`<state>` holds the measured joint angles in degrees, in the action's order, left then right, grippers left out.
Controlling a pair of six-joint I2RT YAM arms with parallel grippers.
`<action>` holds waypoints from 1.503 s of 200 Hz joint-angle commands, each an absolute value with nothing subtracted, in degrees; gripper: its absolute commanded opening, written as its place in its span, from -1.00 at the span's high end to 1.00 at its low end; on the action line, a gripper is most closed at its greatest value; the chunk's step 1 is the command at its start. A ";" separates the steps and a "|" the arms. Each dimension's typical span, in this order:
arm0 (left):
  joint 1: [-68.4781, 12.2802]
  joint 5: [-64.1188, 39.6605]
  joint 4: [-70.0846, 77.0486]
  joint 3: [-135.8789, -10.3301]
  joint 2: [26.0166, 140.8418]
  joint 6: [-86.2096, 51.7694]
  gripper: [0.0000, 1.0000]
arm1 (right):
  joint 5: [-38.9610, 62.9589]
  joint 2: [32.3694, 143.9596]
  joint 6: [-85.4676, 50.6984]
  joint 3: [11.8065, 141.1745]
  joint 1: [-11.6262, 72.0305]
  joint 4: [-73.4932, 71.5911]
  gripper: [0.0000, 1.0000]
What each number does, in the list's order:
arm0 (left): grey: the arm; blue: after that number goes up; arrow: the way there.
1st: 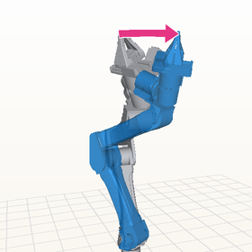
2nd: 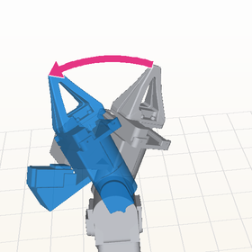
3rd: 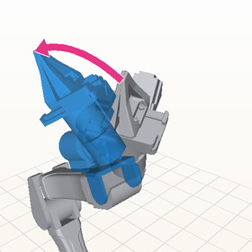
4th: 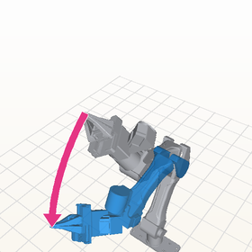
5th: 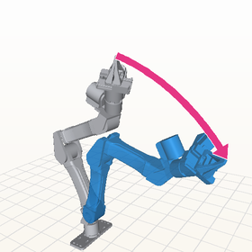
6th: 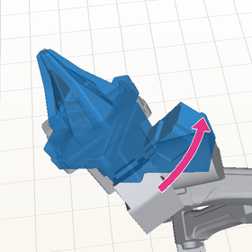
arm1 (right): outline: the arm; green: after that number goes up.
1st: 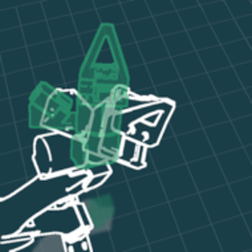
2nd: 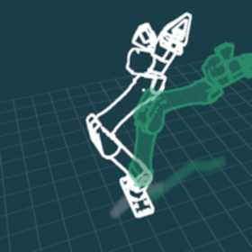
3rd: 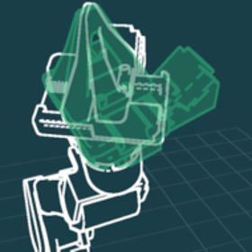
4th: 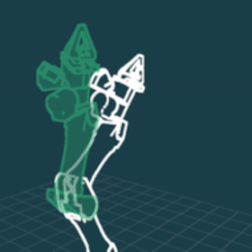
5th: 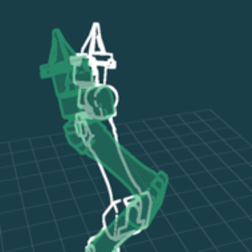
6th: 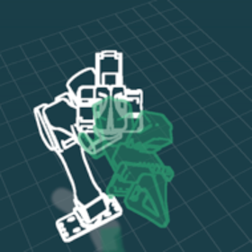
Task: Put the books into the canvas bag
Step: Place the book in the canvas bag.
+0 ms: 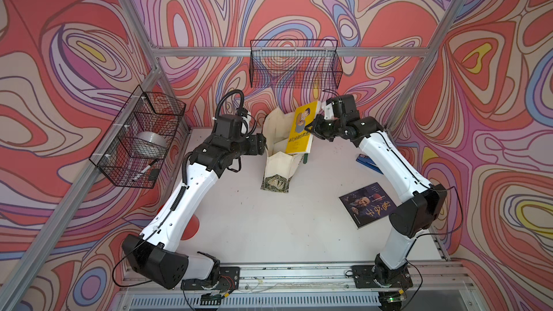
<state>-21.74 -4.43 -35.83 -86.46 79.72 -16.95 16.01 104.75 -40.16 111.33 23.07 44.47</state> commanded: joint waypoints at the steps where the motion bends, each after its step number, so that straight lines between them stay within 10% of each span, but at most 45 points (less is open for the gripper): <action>1: -21.66 -3.86 -34.72 -85.45 80.98 -15.04 -0.52 | 14.06 105.78 -40.53 113.56 23.77 39.51 1.00; 175: -21.63 -4.83 -30.08 -80.77 88.14 -15.81 -0.52 | 16.42 131.28 -39.42 136.93 29.51 52.46 1.00; 239: -21.64 -2.95 -30.94 -80.07 86.98 -15.29 -0.53 | 14.89 130.04 -37.41 135.13 29.40 50.07 -0.15; 300: -21.71 -1.01 -31.96 -80.40 85.10 -14.68 -0.53 | 9.92 126.30 -33.07 136.98 29.36 52.34 -0.18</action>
